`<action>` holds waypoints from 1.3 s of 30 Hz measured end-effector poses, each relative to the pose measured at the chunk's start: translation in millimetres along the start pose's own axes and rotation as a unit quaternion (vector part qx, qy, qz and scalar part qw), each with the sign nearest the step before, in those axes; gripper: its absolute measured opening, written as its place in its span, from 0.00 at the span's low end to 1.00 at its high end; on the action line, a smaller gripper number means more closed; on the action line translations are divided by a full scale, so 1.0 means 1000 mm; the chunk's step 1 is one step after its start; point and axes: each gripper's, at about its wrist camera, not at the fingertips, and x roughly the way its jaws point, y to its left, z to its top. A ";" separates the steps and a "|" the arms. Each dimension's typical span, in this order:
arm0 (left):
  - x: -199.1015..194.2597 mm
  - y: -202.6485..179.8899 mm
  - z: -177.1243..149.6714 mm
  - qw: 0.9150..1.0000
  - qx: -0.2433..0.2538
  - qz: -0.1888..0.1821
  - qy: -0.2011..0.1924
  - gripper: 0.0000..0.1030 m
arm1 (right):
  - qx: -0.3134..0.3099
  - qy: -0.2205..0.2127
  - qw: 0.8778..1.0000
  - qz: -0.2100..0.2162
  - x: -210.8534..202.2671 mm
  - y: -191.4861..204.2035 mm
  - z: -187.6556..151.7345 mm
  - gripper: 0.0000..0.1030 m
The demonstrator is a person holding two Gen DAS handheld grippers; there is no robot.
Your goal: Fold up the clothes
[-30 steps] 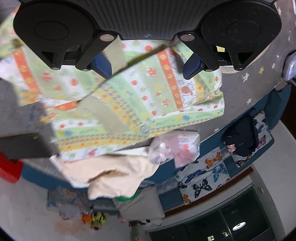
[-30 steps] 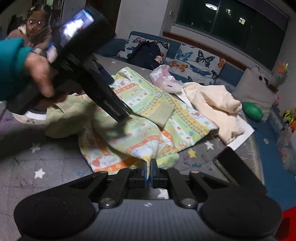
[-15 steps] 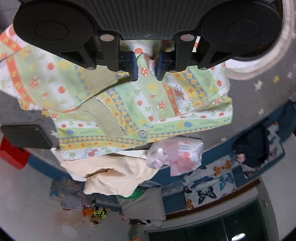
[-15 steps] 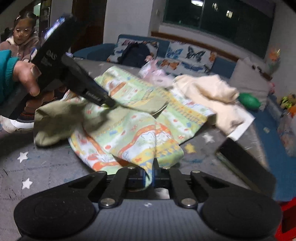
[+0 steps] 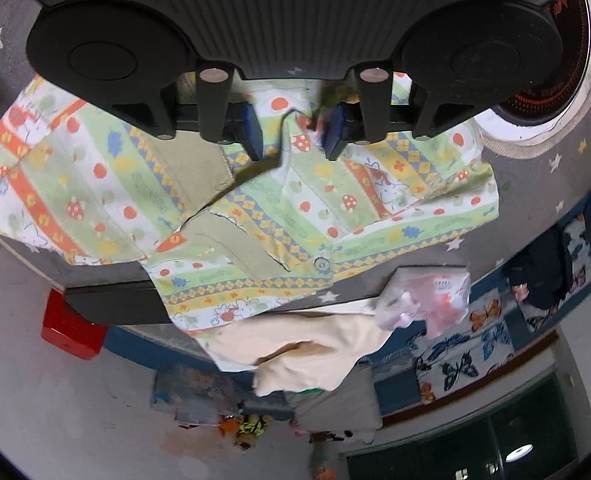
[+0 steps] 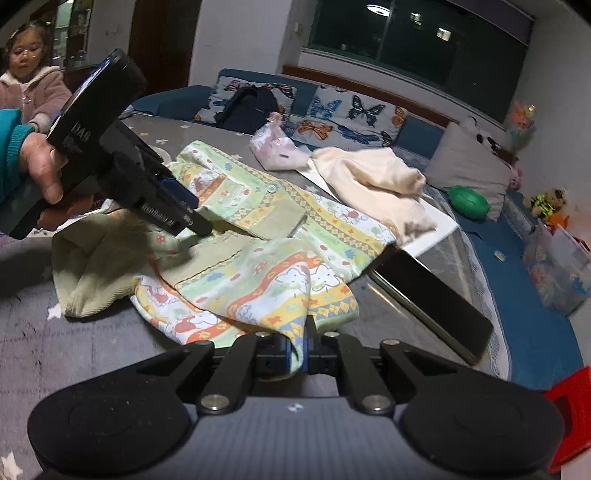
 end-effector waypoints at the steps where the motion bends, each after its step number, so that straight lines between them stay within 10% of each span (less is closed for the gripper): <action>1: -0.004 0.003 -0.001 1.000 -0.016 -0.008 -0.001 0.17 | 0.003 0.000 1.000 -0.004 -0.004 -0.002 -0.003 0.04; 18: -0.166 0.053 -0.102 0.979 -0.195 0.032 -0.056 0.03 | 0.075 0.037 0.993 -0.082 -0.109 -0.054 -0.087 0.06; 25: -0.208 0.078 -0.164 0.969 -0.229 0.096 -0.004 0.04 | 0.091 0.081 0.991 -0.052 -0.134 -0.066 -0.113 0.31; 33: -0.188 0.056 -0.114 0.977 -0.209 0.021 -0.029 0.48 | 0.073 0.035 0.996 -0.027 -0.148 -0.071 -0.076 0.47; 39: -0.126 0.014 -0.047 0.987 -0.157 -0.037 -0.025 0.61 | 0.084 0.004 0.996 -0.016 -0.100 -0.086 -0.037 0.49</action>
